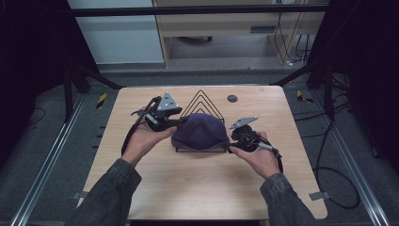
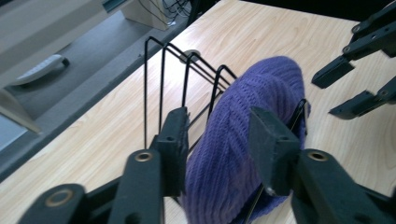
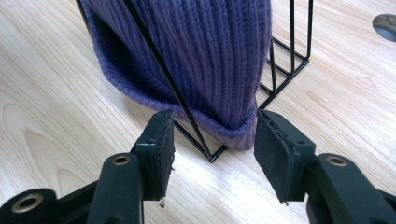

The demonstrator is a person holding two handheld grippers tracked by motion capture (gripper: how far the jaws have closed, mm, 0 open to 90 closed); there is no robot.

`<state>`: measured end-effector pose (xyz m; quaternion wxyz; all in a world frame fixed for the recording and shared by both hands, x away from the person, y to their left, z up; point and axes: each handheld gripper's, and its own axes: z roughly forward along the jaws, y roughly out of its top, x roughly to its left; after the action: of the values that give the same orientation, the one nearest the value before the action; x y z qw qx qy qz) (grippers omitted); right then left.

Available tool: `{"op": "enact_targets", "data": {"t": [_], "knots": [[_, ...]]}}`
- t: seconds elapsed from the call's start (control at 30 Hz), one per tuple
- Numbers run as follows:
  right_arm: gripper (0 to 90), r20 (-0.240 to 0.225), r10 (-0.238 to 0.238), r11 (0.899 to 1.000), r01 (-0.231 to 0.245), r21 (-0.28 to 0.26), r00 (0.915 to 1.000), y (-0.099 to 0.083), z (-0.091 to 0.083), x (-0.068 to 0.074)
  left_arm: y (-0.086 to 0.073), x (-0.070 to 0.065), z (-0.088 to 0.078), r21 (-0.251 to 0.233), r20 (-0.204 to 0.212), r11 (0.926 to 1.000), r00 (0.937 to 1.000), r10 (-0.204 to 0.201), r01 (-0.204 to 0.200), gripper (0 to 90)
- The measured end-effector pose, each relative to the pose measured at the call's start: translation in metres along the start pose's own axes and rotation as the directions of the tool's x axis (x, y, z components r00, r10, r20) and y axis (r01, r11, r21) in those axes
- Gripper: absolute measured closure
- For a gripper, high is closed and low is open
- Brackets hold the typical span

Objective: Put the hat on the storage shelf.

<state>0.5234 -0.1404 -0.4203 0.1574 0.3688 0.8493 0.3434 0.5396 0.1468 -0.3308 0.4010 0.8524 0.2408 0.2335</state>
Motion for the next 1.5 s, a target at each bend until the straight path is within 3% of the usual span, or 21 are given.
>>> {"op": "enact_targets", "data": {"t": [0.23,0.7,0.97,1.07,1.33,1.5], "knots": [[41.9,0.011,0.0,1.0,0.001,-0.025,0.9999,0.007,-0.006,0.007,-0.001,-0.003,-0.007,-0.008,0.015,0.9998,0.9997,-0.018,0.019,43.8],[35.0,0.031,-0.048,0.996,0.05,-0.077,0.9984,0.022,-0.026,0.024,-0.001,-0.017,-0.014,-0.013,0.038,0.9997,0.9991,0.019,-0.019,31.6],[16.6,0.042,-0.052,0.992,0.056,-0.109,0.9978,0.034,-0.039,0.036,-0.004,-0.037,-0.021,-0.007,0.03,1.0,0.9995,0.001,-0.001,16.7],[15.4,0.042,-0.068,0.989,0.073,-0.125,0.9968,0.034,-0.043,0.04,-0.006,-0.041,-0.027,0.016,0.017,0.9996,0.9996,0.024,-0.024,13.7],[9.0,0.045,-0.084,0.98,0.091,-0.174,0.9954,0.024,-0.062,0.044,-0.012,-0.047,-0.044,0.02,0.006,0.9994,0.9996,0.028,-0.028,9.1],[6.3,0.049,-0.123,0.972,0.13,-0.196,0.9912,0.014,-0.078,0.046,-0.022,-0.055,-0.057,0.02,0.006,0.9994,0.9996,0.027,-0.027,6.3]]}}
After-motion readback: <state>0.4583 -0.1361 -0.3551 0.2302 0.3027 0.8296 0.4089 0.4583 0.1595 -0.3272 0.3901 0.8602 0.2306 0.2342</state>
